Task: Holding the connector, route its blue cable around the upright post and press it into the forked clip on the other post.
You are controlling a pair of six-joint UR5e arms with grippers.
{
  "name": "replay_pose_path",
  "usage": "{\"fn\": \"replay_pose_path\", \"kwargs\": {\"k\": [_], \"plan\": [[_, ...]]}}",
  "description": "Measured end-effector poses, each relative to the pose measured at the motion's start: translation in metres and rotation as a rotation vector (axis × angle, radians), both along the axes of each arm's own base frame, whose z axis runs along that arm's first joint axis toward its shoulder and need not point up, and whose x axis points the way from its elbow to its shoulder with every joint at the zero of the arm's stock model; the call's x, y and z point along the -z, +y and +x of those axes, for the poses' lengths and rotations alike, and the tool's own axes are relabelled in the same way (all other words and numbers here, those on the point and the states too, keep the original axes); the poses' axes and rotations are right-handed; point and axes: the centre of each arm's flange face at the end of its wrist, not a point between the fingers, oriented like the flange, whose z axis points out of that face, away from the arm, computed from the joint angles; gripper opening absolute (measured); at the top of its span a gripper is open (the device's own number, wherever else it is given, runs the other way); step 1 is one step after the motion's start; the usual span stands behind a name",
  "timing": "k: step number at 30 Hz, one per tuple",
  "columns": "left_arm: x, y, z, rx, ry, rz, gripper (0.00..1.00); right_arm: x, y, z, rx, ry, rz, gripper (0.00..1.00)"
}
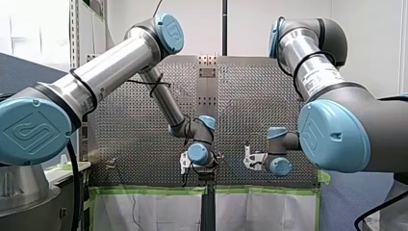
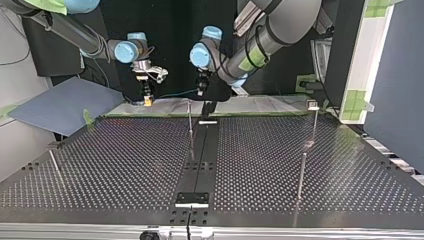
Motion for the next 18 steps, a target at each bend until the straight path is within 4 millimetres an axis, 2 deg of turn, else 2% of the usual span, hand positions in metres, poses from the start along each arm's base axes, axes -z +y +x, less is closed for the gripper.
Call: {"fn": "replay_pose_path", "kwargs": {"k": [8,18], "plan": [[0.011,0.005,0.010,-0.016,0.018,0.008,0.00,-0.005,-0.008,0.002,0.001,-0.007,-0.016,0.06],[0.004,0.008,0.032,-0.032,0.018,-0.001,0.00,-0.009,-0.019,-0.001,0.006,-0.006,-0.026,0.06]]}}
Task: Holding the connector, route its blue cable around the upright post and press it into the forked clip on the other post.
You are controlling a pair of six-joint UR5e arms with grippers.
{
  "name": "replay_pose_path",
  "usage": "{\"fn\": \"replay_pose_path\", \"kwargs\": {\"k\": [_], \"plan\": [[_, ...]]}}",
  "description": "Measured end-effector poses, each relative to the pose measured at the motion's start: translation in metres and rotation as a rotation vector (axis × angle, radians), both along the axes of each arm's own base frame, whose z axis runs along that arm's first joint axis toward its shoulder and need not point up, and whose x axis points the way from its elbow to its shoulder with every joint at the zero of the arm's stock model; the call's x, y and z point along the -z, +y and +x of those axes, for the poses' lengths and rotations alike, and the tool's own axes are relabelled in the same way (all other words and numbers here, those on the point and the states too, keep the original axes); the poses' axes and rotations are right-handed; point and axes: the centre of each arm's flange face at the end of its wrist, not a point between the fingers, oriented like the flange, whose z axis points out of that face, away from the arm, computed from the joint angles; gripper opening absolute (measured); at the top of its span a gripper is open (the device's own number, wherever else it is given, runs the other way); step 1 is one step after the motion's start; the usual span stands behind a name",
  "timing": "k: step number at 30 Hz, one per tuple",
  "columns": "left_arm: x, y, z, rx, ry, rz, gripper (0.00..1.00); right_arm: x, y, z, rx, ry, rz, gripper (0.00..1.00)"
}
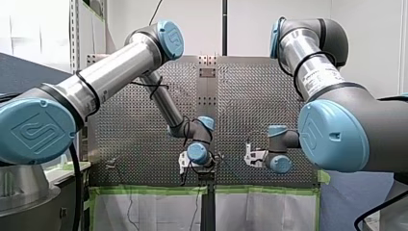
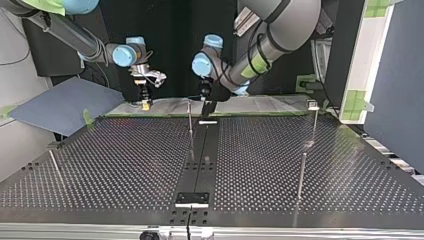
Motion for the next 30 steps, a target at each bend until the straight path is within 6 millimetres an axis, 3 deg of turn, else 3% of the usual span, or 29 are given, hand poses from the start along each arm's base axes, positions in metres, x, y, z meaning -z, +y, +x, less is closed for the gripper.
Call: {"fn": "replay_pose_path", "kwargs": {"k": [15,22,30], "plan": [[0.001,0.005,0.006,0.003,0.014,-0.014,0.00,0.000,-0.002,-0.001,-0.001,0.003,-0.002,0.06],[0.022,0.007,0.001,0.004,0.047,-0.006,0.00,0.000,-0.003,-0.003,0.000,0.002,-0.002,0.06],[0.018,0.005,0.012,0.001,0.038,-0.018,0.00,0.001,-0.006,-0.007,0.009,-0.003,0.000,0.09]]}}
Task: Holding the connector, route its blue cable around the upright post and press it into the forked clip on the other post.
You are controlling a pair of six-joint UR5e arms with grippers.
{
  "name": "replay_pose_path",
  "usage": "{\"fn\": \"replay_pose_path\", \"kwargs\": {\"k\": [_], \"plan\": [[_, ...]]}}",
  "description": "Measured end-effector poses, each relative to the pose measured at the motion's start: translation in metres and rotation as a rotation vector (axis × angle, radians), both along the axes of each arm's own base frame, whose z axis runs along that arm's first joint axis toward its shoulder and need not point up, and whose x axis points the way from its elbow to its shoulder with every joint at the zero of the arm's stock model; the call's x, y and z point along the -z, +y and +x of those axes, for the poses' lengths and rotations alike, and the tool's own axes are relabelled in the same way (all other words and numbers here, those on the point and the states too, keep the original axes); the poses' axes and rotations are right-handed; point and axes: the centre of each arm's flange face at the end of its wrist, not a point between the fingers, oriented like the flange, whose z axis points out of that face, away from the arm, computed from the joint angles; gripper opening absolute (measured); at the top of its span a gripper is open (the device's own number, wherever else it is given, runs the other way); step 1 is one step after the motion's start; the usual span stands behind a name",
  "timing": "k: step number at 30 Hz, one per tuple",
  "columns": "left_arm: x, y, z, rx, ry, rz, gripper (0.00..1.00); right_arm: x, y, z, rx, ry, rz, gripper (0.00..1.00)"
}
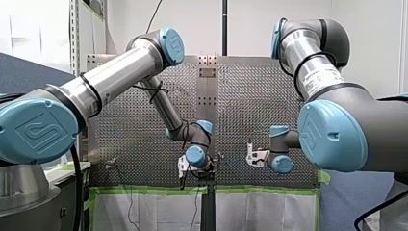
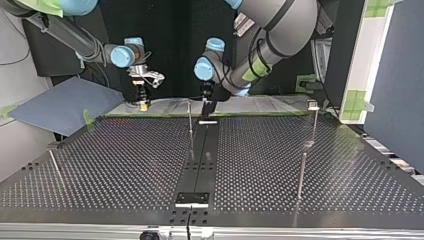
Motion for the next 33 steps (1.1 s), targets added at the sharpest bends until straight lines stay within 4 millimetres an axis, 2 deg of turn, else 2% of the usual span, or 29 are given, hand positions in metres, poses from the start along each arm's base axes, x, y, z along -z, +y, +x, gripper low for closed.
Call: {"fn": "replay_pose_path", "kwargs": {"k": [18,23,33], "plan": [[-0.011,0.003,0.027,0.002,-0.016,-0.037,0.00,0.006,-0.006,-0.003,0.002,0.001,0.008,0.09],[-0.013,0.004,0.030,0.001,-0.017,-0.040,0.00,0.016,-0.014,-0.002,0.006,0.017,0.028,0.09],[-0.014,0.008,0.035,-0.007,-0.018,-0.042,0.00,0.012,-0.037,-0.007,0.021,0.017,0.024,0.09]]}}
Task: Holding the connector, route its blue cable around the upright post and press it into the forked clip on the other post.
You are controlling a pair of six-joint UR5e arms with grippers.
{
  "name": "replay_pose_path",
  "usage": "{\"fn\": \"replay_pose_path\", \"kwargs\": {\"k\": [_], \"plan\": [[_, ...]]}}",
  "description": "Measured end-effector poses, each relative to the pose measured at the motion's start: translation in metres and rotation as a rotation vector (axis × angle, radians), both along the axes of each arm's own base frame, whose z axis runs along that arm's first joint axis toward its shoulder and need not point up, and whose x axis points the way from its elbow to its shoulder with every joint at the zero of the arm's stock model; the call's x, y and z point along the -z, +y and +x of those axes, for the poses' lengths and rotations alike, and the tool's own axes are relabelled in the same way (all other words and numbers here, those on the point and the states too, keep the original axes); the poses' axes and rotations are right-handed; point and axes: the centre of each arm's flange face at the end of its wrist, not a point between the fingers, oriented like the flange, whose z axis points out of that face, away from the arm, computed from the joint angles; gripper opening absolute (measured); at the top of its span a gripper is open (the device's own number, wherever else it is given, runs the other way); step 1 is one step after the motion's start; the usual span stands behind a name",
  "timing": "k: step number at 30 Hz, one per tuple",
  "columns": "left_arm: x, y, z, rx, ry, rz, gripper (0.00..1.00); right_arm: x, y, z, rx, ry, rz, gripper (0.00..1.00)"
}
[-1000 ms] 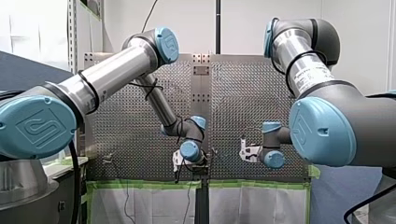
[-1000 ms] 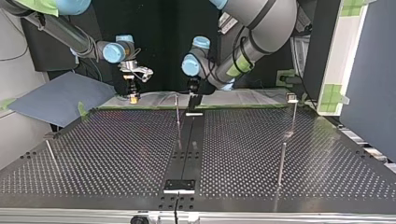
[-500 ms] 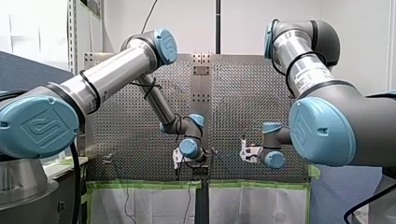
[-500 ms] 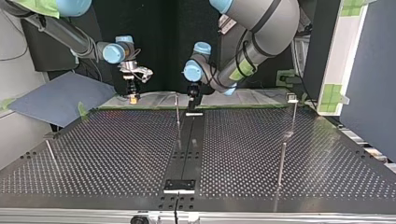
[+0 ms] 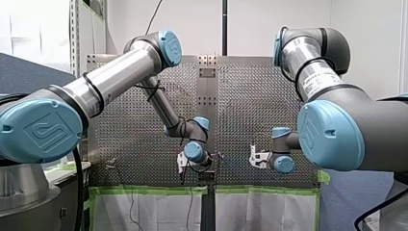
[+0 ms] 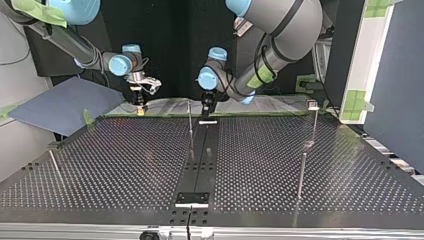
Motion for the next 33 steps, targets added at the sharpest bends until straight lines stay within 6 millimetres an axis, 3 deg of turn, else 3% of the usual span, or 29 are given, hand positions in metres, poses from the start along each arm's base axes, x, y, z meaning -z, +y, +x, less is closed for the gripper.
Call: {"fn": "replay_pose_path", "kwargs": {"k": [10,14,20,33], "plan": [[0.000,0.003,0.001,-0.002,0.009,0.007,0.00,-0.002,-0.008,-0.004,0.002,0.001,-0.005,0.09],[0.001,0.004,-0.001,0.000,0.019,0.031,0.22,-0.001,-0.008,-0.004,0.000,0.002,-0.004,0.09],[0.002,0.014,-0.001,-0.036,0.038,0.078,0.38,0.000,-0.007,-0.004,-0.002,0.003,0.000,0.09],[0.000,0.037,0.016,-0.135,0.029,0.061,0.40,0.002,-0.006,-0.005,-0.003,0.007,0.013,0.09]]}}
